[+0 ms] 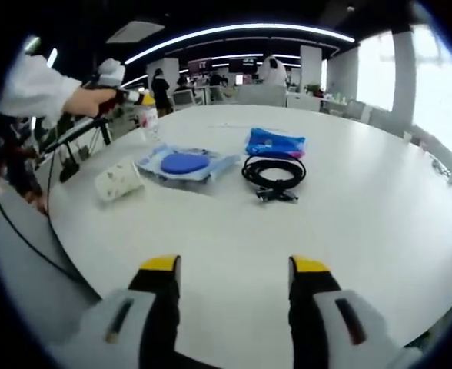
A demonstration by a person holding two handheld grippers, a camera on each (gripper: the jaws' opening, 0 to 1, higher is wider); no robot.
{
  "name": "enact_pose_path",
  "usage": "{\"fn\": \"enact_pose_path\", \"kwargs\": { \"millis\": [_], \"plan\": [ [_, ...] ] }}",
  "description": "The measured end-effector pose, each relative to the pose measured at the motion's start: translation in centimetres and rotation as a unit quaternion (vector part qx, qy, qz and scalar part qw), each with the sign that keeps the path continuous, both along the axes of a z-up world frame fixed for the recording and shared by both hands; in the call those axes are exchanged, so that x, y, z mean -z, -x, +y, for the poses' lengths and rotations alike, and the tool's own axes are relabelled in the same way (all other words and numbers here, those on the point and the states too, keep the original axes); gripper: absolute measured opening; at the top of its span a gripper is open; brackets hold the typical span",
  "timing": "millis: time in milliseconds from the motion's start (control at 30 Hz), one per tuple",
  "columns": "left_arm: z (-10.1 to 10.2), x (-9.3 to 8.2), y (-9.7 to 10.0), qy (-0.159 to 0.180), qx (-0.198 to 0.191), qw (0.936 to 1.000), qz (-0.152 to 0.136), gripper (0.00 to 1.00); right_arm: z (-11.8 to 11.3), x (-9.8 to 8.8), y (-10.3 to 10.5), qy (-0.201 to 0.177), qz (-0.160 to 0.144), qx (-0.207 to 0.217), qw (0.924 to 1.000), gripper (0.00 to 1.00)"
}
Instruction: Arrange the tabletop items into an orderly group along one side of the table until the central work area is clear of visible clutter.
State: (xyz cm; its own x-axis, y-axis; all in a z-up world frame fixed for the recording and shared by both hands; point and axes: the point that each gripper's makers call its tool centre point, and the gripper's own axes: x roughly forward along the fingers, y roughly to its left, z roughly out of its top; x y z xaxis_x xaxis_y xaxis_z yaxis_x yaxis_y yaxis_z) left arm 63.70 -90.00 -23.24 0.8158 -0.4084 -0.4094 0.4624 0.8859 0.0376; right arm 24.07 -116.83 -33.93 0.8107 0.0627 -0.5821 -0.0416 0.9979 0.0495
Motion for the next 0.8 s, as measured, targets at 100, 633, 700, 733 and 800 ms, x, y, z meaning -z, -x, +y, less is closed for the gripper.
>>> {"fn": "enact_pose_path", "kwargs": {
  "millis": [100, 633, 700, 733, 800],
  "plan": [
    [0.1, 0.0, 0.1, -0.003, 0.0, 1.0, -0.002, 0.28, -0.1, 0.0, 0.1, 0.0, 0.001, 0.001, 1.0, 0.54],
    [0.4, -0.9, 2.5, 0.025, 0.016, 0.9995, -0.013, 0.93, 0.2, -0.6, 0.0, -0.003, -0.01, -0.003, 0.9999, 0.55],
    [0.6, -1.2, 3.2, 0.024, 0.018, 0.9994, -0.015, 0.93, 0.2, -0.6, -0.1, -0.003, -0.012, -0.004, 0.9999, 0.56],
    [0.6, -1.4, 3.5, 0.023, 0.019, 0.9994, -0.016, 0.93, 0.2, -0.6, -0.1, -0.003, -0.012, -0.004, 0.9999, 0.56],
    [0.9, -1.6, 4.2, 0.023, 0.019, 0.9994, -0.018, 0.93, 0.2, -0.7, -0.2, -0.004, -0.015, -0.005, 0.9999, 0.56]
  ]
}}
